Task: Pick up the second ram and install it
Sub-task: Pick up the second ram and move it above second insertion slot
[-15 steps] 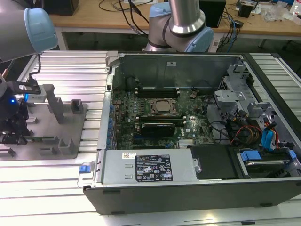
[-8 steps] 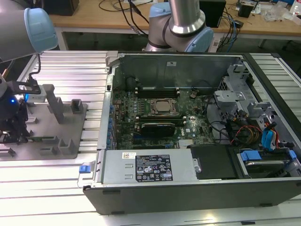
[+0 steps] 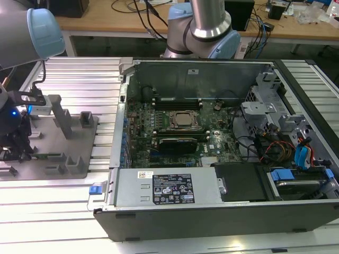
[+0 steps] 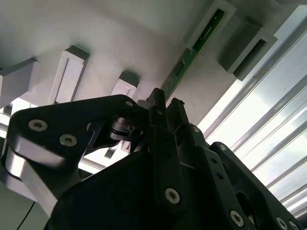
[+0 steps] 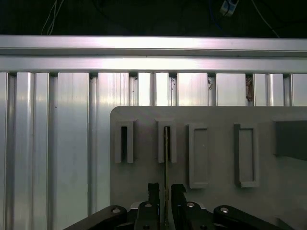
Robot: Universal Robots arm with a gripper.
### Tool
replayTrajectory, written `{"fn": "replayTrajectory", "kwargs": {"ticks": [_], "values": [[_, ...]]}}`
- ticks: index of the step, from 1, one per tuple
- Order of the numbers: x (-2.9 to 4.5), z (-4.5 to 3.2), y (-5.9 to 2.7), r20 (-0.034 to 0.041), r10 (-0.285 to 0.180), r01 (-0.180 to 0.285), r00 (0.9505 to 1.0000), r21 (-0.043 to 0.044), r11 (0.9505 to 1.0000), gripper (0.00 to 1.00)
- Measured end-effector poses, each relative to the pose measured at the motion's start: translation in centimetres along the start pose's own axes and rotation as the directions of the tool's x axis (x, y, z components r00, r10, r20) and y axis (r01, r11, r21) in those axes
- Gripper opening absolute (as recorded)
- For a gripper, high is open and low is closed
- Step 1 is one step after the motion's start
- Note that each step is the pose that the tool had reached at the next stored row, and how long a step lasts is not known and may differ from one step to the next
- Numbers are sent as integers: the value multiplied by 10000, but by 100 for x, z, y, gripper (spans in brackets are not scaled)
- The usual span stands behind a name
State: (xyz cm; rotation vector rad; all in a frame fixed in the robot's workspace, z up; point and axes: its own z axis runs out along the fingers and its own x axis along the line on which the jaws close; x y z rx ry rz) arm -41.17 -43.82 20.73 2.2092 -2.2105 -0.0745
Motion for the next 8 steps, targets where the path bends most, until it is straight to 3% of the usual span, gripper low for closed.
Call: {"fn": "replayTrajectory", "kwargs": {"ticks": [5,6,8], "values": [[0,-1,0,0,0,0,10000,0,10000,21],[0,-1,0,0,0,0,10000,1,10000,13],[0,-2,0,0,0,0,10000,0,10000,13]]}}
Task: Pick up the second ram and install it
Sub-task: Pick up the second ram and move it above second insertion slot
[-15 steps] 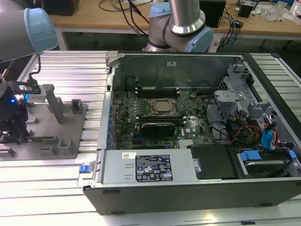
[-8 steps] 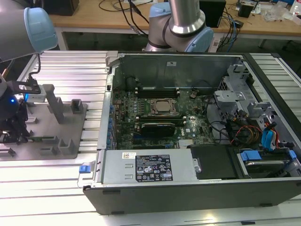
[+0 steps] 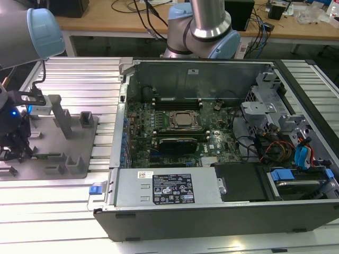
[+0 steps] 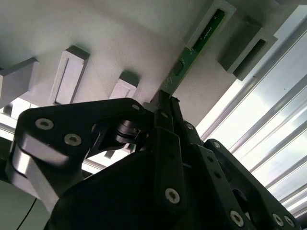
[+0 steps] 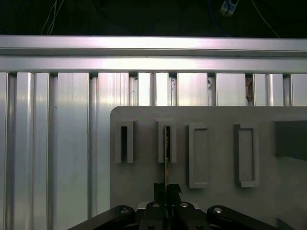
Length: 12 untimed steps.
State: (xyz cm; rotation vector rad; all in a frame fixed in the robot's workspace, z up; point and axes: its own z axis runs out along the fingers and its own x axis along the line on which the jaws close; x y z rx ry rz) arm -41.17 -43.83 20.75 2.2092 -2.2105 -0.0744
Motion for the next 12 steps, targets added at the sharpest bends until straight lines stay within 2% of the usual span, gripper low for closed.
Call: {"fn": "replayTrajectory", "kwargs": {"ticks": [6,8,12], "values": [[0,-2,0,0,0,0,10000,0,10000,13],[0,-2,0,0,0,0,10000,0,10000,9],[0,-3,0,0,0,0,10000,0,10000,9]]}}
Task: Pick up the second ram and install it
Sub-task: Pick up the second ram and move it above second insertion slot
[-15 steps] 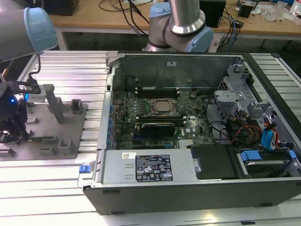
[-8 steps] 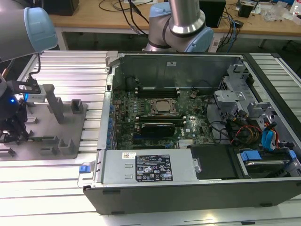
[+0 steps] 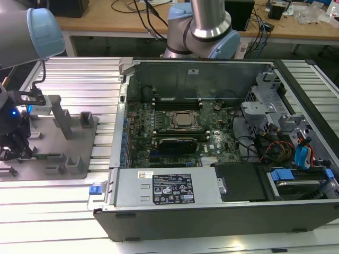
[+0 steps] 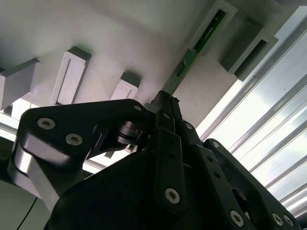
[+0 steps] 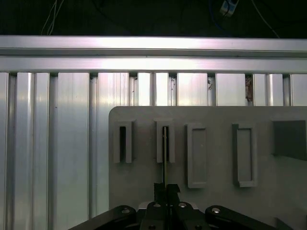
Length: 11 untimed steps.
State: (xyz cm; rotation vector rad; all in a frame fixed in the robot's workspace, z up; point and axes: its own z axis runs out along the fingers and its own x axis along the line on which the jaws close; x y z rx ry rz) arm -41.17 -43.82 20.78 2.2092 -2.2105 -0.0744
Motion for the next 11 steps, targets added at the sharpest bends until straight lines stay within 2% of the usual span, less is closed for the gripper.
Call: {"fn": "replayTrajectory", "kwargs": {"ticks": [4,11], "values": [[0,-10,1,-3,0,0,10000,-4,10000,9],[-3,-140,7,-1,1,-1,10000,0,10000,9]]}}
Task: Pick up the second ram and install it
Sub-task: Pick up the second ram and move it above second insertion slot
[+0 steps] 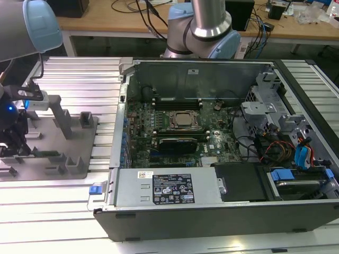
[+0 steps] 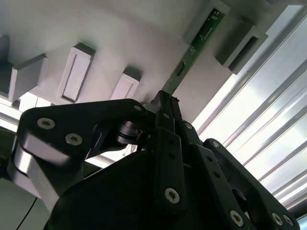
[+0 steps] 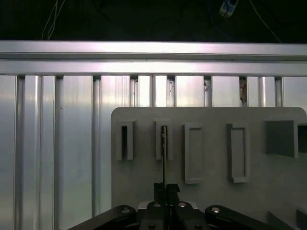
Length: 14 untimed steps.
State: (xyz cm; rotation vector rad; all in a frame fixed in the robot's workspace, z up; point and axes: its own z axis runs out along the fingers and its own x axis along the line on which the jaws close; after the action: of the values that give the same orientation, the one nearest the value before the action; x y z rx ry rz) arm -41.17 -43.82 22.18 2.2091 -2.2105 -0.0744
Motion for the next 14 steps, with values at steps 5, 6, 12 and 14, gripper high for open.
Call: {"fn": "replayTrajectory", "kwargs": {"ticks": [5,6,12,14], "values": [[-2,-95,4,0,0,0,10000,1,10000,9],[-3,-125,6,0,0,0,10000,1,10000,9],[-8,-333,15,0,0,0,10000,2,10000,9],[-9,-373,17,1,0,0,10000,2,10000,9]]}}
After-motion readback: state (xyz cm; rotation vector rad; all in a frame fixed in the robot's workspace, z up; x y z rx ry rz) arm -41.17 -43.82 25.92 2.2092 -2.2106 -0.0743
